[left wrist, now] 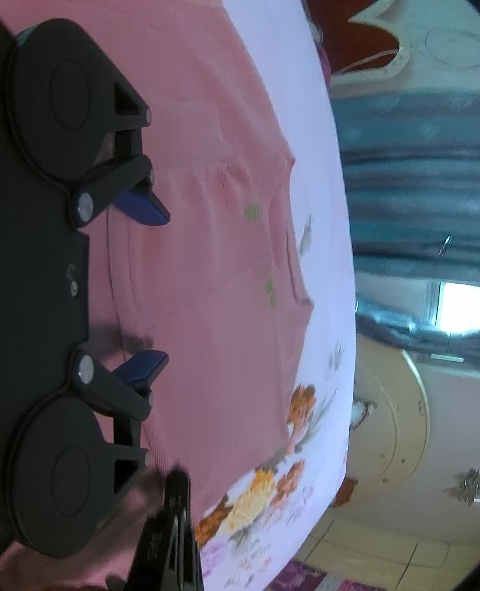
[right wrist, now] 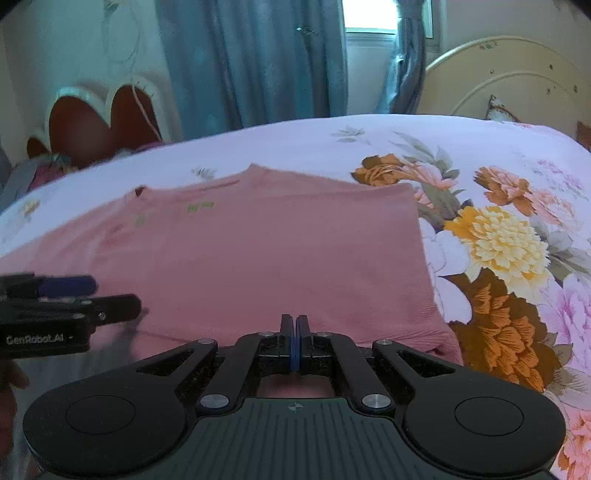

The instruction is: Fold small clothes

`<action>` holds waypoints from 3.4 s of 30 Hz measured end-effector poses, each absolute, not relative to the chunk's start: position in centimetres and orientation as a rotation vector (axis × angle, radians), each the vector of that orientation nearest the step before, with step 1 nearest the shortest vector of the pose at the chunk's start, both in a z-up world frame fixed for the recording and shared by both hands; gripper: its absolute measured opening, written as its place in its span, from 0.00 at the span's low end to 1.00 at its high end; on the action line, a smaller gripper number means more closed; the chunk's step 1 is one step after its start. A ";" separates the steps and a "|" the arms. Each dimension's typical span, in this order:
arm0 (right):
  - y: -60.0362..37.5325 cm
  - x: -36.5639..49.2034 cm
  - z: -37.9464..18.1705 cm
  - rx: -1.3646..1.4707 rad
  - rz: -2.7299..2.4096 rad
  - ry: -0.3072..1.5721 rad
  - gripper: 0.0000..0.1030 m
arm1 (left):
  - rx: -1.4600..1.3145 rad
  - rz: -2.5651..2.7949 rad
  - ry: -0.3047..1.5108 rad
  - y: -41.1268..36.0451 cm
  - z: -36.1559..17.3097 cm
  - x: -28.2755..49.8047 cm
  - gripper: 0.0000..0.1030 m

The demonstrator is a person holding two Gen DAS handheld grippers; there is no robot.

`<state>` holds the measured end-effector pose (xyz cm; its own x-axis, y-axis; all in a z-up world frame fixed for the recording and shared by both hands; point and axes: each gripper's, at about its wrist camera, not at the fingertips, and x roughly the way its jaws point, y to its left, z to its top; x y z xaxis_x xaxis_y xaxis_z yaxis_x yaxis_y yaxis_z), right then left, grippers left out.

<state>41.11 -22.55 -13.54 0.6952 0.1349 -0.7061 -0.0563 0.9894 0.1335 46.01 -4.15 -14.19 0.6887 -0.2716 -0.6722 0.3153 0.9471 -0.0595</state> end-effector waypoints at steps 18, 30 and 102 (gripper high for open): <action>-27.7 41.3 -13.2 0.136 -0.051 0.800 0.00 | 0.059 -0.214 0.776 0.1 -15.0 46.3 0.80; -25.6 41.6 -11.9 0.230 -0.032 0.750 0.00 | -0.094 0.041 0.684 8.5 -12.4 43.6 0.95; -19.7 45.6 -12.0 0.747 0.328 0.880 0.63 | -0.181 0.016 0.762 13.4 -11.3 40.2 0.49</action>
<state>45.59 -19.72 -12.00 0.6097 0.5457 -0.5749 0.0360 0.7054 0.7079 40.22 13.35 -11.27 0.7244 -0.0507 -0.6875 -0.0800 0.9844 -0.1569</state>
